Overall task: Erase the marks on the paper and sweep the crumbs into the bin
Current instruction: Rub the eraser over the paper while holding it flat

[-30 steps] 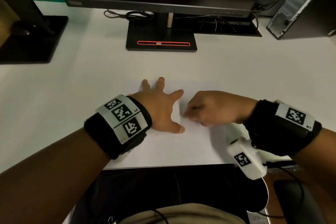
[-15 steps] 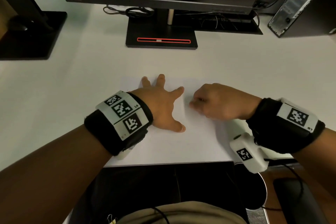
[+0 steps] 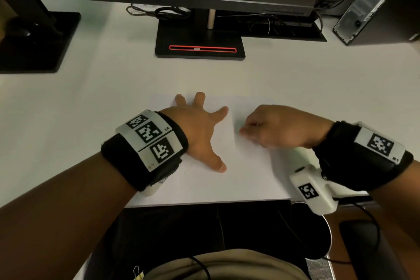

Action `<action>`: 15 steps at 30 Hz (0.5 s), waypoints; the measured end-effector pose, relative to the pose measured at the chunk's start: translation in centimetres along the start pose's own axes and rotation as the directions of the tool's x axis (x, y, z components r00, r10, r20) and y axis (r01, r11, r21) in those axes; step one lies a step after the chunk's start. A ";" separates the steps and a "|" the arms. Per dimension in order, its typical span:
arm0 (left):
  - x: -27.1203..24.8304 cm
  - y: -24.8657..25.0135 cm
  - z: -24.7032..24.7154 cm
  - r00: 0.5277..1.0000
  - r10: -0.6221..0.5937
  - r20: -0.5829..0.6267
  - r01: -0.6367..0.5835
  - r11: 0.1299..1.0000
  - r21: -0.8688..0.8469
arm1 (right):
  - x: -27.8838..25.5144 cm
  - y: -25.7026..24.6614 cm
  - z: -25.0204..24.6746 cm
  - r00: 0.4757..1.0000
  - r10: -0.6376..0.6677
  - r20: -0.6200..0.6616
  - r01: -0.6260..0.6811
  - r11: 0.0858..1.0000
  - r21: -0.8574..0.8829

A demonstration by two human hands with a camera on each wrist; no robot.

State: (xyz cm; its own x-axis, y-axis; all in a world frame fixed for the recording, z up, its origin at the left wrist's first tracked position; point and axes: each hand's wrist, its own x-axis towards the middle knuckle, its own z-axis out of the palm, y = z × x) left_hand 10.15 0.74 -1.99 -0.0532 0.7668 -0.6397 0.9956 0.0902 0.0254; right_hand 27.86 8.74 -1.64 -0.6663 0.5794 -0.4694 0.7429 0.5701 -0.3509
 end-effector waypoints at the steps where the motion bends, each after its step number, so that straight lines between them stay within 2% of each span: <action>1: -0.1 0.0 0.0 1.000 -0.003 0.004 0.003 1.000 -0.002 | 0.0 0.0 0.0 1.000 0.009 -0.021 -0.009 1.000 0.001; 6: 0.0 0.0 0.0 1.000 -0.007 0.005 0.007 1.000 -0.005 | -1.0 -0.7 0.9 0.996 -0.059 0.065 0.064 0.996 -0.068; 10: -0.1 0.0 0.0 1.000 -0.008 0.008 0.008 1.000 -0.008 | -0.5 0.2 0.0 0.999 -0.016 -0.037 0.014 0.998 -0.061; 13: -0.1 0.0 0.0 1.000 -0.007 0.004 0.007 1.000 -0.007 | -0.9 -0.5 1.2 0.994 -0.100 0.054 0.105 0.991 -0.084; 15: 0.0 0.0 0.0 1.000 -0.004 -0.003 0.004 1.000 -0.005 | -1.1 -0.5 1.2 0.991 -0.104 0.086 0.110 0.992 -0.060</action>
State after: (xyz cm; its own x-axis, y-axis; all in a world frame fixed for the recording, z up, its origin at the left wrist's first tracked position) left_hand 10.15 0.78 -2.00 -0.0574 0.7680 -0.6378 0.9950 0.0965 0.0266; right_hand 28.28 7.17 -1.92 -0.7321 0.4645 -0.4983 0.6602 0.6641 -0.3509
